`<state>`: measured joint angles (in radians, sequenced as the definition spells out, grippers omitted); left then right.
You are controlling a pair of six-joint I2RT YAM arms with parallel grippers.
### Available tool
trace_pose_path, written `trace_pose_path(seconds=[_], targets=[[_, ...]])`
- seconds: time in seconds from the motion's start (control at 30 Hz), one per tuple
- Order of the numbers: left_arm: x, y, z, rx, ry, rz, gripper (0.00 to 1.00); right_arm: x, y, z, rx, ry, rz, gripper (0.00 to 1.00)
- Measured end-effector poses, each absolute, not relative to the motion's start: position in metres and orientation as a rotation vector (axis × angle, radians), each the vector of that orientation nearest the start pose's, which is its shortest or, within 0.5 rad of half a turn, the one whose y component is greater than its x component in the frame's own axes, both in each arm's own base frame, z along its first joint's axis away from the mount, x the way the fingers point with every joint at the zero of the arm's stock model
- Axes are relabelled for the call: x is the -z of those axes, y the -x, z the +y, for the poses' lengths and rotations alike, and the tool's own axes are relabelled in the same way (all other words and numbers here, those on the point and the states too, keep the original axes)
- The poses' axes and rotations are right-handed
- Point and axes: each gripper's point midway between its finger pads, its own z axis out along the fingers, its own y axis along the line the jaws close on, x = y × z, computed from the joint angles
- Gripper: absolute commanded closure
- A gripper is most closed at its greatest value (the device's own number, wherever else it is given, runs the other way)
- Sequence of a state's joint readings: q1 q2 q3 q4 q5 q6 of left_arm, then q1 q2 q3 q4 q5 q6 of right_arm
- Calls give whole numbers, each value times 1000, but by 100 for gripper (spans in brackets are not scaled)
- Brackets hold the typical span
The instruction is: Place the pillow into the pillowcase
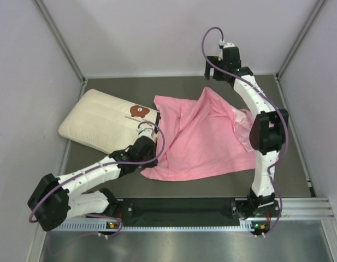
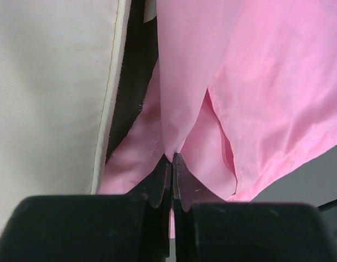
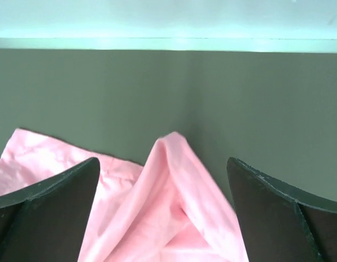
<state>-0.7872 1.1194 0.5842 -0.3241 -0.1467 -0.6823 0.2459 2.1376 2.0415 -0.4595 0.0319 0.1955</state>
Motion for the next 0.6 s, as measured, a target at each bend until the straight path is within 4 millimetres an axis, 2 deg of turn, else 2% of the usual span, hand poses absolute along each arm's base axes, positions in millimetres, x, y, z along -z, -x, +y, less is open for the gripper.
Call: trace_pose_path(seconds=[0.07, 0.13, 0.2, 0.23, 0.3, 0.37, 0.43, 0.6], targets=[[-66, -202, -203, 482, -62, 2477, 100, -209, -570, 144, -221, 33, 2145, 0], [-66, -202, -202, 480, -62, 2477, 100, -205, -543, 135, -199, 27, 2191, 0], [-66, -202, -202, 477, -61, 2477, 100, -197, -505, 122, -165, 8, 2239, 3], [-66, -201, -201, 474, -62, 2478, 100, -191, -483, 113, -138, -7, 2268, 10], [-66, -201, -201, 472, -62, 2479, 100, -179, -445, 96, -83, -39, 2309, 12], [-66, -201, -199, 466, -62, 2479, 100, -161, -407, 75, -1, -84, 2349, 15], [-67, -200, -199, 466, -64, 2478, 100, -141, -380, 57, 78, -139, 2384, 18], [-74, -200, -198, 484, -62, 2458, 100, -84, -343, 31, 198, -216, 2515, 23]])
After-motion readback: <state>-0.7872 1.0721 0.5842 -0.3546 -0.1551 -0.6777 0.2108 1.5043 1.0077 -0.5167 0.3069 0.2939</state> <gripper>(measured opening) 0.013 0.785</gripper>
